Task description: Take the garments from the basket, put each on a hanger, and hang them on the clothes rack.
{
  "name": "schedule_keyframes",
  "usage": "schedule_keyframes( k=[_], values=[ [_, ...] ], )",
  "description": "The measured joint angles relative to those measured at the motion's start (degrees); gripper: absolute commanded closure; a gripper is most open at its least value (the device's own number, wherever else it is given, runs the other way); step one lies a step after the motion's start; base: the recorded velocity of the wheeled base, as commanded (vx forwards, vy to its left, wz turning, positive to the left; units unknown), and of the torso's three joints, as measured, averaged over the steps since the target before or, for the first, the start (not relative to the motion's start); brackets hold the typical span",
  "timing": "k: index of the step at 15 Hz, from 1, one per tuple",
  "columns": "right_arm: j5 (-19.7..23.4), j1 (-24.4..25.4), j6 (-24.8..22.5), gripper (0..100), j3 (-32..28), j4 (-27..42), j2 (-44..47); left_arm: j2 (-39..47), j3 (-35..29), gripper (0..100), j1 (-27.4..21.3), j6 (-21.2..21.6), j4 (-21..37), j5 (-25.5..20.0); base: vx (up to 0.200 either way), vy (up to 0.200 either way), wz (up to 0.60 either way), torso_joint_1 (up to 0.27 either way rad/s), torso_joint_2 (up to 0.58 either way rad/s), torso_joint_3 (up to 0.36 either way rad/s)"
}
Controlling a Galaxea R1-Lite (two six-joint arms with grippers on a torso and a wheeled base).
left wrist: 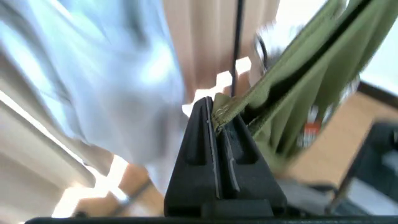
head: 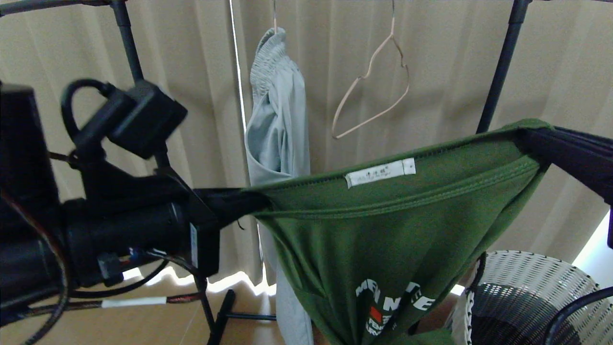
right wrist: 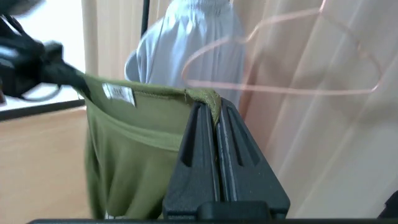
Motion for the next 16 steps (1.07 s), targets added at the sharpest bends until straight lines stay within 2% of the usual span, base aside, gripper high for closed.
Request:
schedule_keyframes(
  k=[2, 7, 10, 12, 16],
  values=[
    [-0.11, -0.09, 0.15, 100, -1.19, 0.2, 0.09, -1.49, -6.24, 100, 1.06, 2.15, 5.69, -0.02, 0.0, 0.0, 0.0, 0.0, 0.0, 0.0],
    [-0.15, -1.97, -0.02, 100, -2.95, 0.37, 1.73, -1.08, -16.98, 100, 2.6, 6.99, 11.93, 0.37, 0.0, 0.0, 0.0, 0.0, 0.0, 0.0],
    [-0.48, -4.4, -0.21, 100, -3.86, 1.24, 3.63, -0.41, -17.46, 100, 2.68, 7.14, 13.74, 0.44, 0.0, 0.0, 0.0, 0.0, 0.0, 0.0],
    [-2.68, -8.16, -0.33, 100, -4.17, 5.75, 5.66, -0.15, -14.73, 100, 2.62, 6.85, 13.65, 0.44, 0.0, 0.0, 0.0, 0.0, 0.0, 0.0],
    [-7.31, -9.73, -0.27, 100, -6.97, 5.25, 9.78, 0.85, -13.21, 100, 2.63, 5.8, 9.11, 0.35, 0.0, 0.0, 0.0, 0.0, 0.0, 0.0]
  ],
)
